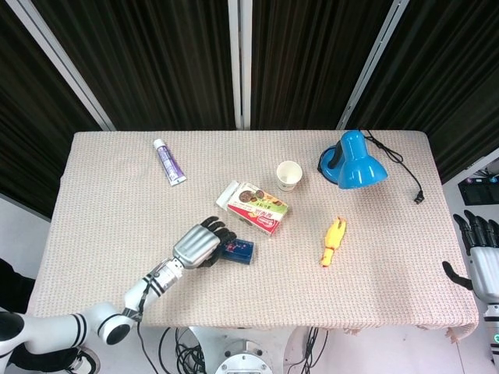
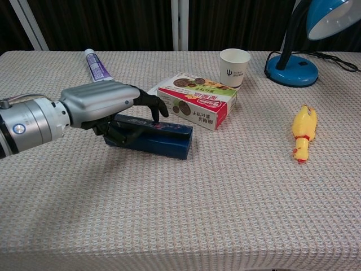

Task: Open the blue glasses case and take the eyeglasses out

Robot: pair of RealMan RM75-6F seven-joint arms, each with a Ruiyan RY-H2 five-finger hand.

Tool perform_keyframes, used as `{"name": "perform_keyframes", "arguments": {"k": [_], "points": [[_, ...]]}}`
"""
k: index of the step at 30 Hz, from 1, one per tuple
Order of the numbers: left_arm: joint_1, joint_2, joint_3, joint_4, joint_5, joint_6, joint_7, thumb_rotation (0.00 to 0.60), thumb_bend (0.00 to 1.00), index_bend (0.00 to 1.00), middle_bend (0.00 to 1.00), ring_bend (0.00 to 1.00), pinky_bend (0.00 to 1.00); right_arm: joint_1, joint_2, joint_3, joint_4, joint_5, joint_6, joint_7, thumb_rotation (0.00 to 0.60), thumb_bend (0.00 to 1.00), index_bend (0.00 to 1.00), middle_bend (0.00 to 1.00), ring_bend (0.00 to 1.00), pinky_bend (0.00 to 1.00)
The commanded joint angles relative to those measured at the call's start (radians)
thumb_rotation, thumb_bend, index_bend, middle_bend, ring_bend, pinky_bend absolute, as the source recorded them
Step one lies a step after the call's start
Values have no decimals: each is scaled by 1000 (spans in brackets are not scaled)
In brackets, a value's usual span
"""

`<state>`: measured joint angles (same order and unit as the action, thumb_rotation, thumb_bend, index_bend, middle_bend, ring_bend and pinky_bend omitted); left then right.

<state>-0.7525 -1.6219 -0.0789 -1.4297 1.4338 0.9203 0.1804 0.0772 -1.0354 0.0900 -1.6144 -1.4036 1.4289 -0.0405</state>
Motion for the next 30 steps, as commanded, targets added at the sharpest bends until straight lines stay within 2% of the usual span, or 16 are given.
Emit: {"name": "perform_keyframes", "arguments": {"k": [1, 8, 15, 23, 27, 28, 30], "points": [[-6, 4, -12, -14, -26, -12, 19, 600, 584, 270, 600, 209, 146, 0, 0, -1, 1, -1, 0, 0, 600, 212, 0, 0, 0, 0], [-4, 8, -25, -41, -67, -2, 68, 600, 587, 291, 717, 310, 181, 0, -2, 1, 6, 0, 1, 5, 600, 212, 0, 0, 0, 0], [-4, -4, -44, -35, -113, 12, 107, 600, 589, 318, 777, 369, 204, 0, -4, -1, 7, -3, 1, 3, 600, 212, 0, 0, 0, 0], [-4, 7, -50, -16, -166, 3, 143, 600, 588, 337, 759, 378, 213, 1, -5, 1, 6, 2, -1, -1, 600, 214, 0, 0, 0, 0], [-8, 18, -47, -2, -166, -11, 121, 600, 584, 324, 605, 361, 218, 3, -6, 0, 3, -1, -3, -7, 600, 215, 0, 0, 0, 0], [-10, 21, -45, 1, -165, -16, 115, 600, 584, 312, 537, 350, 217, 3, -6, 0, 2, -1, -3, -8, 600, 215, 0, 0, 0, 0], [-13, 30, -41, 6, -170, -32, 110, 600, 575, 258, 338, 284, 208, 2, -6, 1, 1, 0, -1, -11, 600, 215, 0, 0, 0, 0]]}}
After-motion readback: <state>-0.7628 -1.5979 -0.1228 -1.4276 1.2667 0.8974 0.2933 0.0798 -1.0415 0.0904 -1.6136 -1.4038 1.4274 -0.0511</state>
